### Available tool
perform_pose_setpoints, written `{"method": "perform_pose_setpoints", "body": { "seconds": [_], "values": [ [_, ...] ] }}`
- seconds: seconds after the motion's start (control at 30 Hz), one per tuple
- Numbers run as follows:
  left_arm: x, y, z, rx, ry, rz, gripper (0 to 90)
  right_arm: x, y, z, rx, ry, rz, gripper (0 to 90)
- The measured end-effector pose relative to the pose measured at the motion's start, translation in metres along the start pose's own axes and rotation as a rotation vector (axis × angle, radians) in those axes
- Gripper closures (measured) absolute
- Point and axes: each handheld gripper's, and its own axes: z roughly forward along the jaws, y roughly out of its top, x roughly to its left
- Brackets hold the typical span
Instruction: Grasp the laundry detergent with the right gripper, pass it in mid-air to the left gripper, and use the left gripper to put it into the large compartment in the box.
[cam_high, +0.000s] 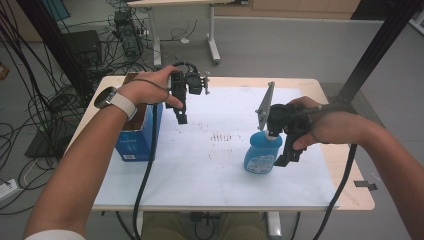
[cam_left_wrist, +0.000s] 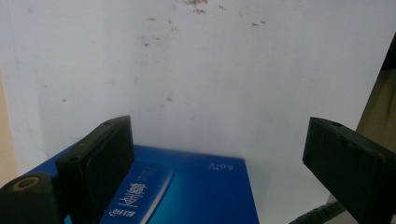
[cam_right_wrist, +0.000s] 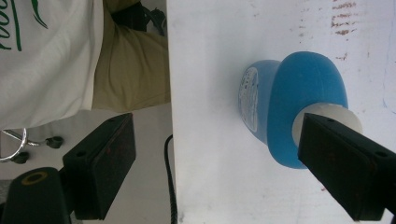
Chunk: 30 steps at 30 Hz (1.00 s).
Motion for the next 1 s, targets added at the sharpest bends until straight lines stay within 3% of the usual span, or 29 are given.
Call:
{"method": "perform_pose_setpoints", "body": {
  "seconds": [0.23, 0.47, 0.6, 0.73, 1.0],
  "values": [
    [0.000, -0.001, -0.001, -0.003, 0.003, -0.002, 9.4, -0.001, -0.003, -0.008, -0.019, -0.028, 0.004, 9.1],
    [0.000, -0.001, 0.000, -0.005, 0.009, -0.005, 9.4, -0.001, -0.010, -0.021, -0.101, -0.071, 0.015, 4.9],
    [0.000, -0.001, 0.000, -0.009, 0.011, -0.006, 9.4, -0.002, -0.016, -0.028, -0.127, -0.102, -0.020, 5.0],
    [-0.001, 0.000, 0.001, -0.015, 0.012, -0.008, 9.4, -0.007, -0.023, -0.028, -0.147, -0.128, -0.016, 4.6],
    [0.000, 0.003, 0.003, -0.024, 0.011, -0.008, 9.6, -0.015, -0.037, -0.024, -0.161, -0.131, 0.013, 4.4]
  ]
}}
